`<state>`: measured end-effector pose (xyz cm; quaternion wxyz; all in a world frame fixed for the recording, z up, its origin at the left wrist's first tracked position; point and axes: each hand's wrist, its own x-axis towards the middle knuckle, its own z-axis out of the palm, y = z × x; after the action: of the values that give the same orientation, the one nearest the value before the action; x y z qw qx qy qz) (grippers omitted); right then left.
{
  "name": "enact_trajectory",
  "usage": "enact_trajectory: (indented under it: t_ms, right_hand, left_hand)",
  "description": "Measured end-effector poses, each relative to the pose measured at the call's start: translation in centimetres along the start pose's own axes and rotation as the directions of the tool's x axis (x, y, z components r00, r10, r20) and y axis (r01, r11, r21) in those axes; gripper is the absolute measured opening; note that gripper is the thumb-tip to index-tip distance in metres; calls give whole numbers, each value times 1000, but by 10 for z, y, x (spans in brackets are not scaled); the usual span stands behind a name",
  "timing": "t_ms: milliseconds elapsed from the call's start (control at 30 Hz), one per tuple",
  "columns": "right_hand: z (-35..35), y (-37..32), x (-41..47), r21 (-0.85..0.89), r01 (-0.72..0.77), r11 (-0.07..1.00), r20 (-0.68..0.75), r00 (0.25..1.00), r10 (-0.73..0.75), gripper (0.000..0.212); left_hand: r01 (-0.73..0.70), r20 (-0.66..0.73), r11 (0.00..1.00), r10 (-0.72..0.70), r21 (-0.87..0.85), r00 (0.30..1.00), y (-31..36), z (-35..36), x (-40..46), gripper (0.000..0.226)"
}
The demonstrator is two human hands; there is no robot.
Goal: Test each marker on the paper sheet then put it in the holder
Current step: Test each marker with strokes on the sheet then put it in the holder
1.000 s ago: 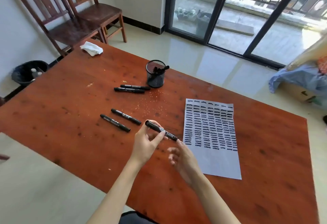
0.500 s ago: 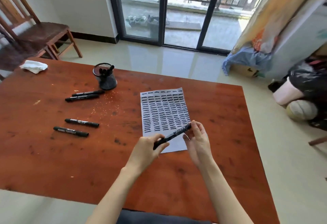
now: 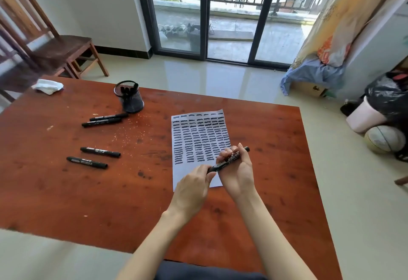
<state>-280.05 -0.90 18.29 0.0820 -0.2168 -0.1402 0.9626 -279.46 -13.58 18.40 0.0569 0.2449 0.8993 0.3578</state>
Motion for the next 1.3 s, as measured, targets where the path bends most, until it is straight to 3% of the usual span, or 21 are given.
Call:
enact_trajectory:
  t_ms: [100, 200, 367, 533, 800, 867, 900, 933, 1000, 1033, 1133, 1200, 1300]
  right_hand:
    - [-4, 7, 3, -3, -42, 999, -63, 997, 42, 30]
    - [-7, 8, 9, -39, -106, 994, -161, 982, 99, 41]
    - [-9, 0, 27, -71, -271, 960, -350, 908, 230, 50]
    - [-10, 1, 36, -83, -314, 946, -378, 888, 261, 49]
    - [-16, -1, 33, -104, -320, 942, -222, 931, 291, 41]
    - [-14, 0, 30, -134, -297, 945, -173, 946, 273, 40]
    - [-15, -4, 31, -139, -261, 955, -153, 959, 240, 40]
    - [-17, -13, 33, -112, -202, 973, -124, 974, 188, 40]
    - [-23, -44, 42, -1, -62, 998, -38, 997, 62, 43]
    - [-26, -58, 47, 44, -26, 999, 22, 999, 25, 44]
    - [-20, -64, 53, -83, 35, 996, 81, 996, -28, 11]
    - [-19, -43, 60, -188, 59, 980, -24, 998, -65, 17]
    - [-41, -18, 73, -141, 74, 987, -140, 986, -94, 35]
  left_hand:
    - [92, 29, 959, -103, 270, 994, -3, 2, 1, 35]
    - [90, 125, 873, -169, 479, 978, -4, 7, -2, 37]
    - [77, 187, 845, -205, 529, 961, -4, 18, 1, 37]
    - [84, 214, 858, -219, 506, 952, -6, 18, 8, 36]
    - [203, 255, 925, -291, 322, 922, -2, 13, 4, 35]
    - [269, 310, 955, -294, 122, 904, 0, 7, 5, 32]
    - [324, 361, 944, -280, -67, 889, -3, 4, 4, 33]
    - [418, 431, 863, -275, -282, 859, -6, -2, 0, 34]
    - [593, 559, 575, -262, -564, 786, -15, -15, -12, 35]
    - [613, 560, 515, -277, -599, 781, -23, -18, -17, 35]
    - [576, 395, 579, -419, -577, 817, -41, -7, -11, 31]
    - [540, 326, 634, -432, -554, 841, -40, 4, 7, 28]
    - [462, 275, 751, -373, -471, 886, -43, 23, 19, 28]
